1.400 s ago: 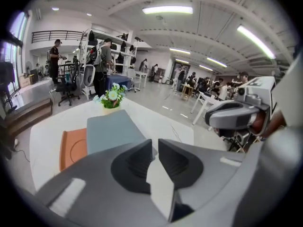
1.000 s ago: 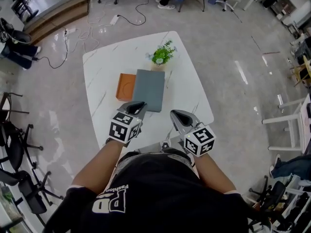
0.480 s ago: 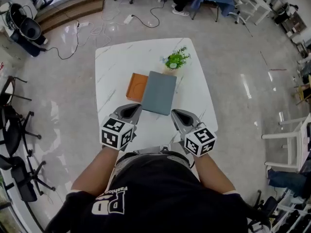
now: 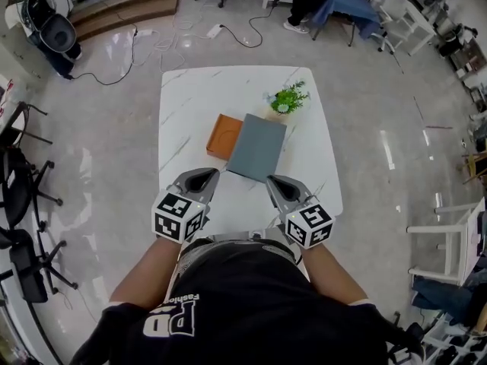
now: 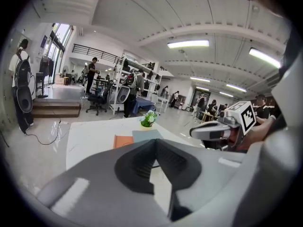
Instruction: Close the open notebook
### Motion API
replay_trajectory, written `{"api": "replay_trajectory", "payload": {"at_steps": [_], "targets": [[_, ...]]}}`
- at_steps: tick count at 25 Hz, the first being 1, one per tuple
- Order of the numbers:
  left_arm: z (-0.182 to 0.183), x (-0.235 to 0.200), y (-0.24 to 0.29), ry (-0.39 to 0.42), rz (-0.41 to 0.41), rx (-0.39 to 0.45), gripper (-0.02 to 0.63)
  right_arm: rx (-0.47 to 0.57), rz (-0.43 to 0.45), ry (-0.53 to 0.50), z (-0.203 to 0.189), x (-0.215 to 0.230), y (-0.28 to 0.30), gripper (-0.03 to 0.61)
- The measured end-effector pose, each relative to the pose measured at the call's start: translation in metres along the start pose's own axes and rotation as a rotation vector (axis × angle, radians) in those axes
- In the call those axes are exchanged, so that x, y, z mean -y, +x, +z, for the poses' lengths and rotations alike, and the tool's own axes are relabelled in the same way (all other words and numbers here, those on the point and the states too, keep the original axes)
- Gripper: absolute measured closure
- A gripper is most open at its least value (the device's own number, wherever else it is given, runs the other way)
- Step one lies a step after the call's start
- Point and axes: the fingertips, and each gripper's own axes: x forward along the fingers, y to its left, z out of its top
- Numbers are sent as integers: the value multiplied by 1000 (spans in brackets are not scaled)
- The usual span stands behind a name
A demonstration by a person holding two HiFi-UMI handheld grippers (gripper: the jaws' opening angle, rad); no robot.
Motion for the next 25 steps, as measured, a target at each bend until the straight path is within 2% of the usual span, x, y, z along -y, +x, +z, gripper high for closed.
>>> {"api": "replay_trajectory", "payload": {"at_steps": [6, 16, 25], "targets": [[-7, 1, -10, 1, 3, 17, 555, -19, 9, -11, -7, -5, 4, 578], [-20, -3, -17, 0, 22, -1, 555, -42, 12, -23, -16, -4, 8, 578], [-14, 0, -16, 12, 17, 3, 555, -32, 6, -16, -14, -3, 8, 578]]}}
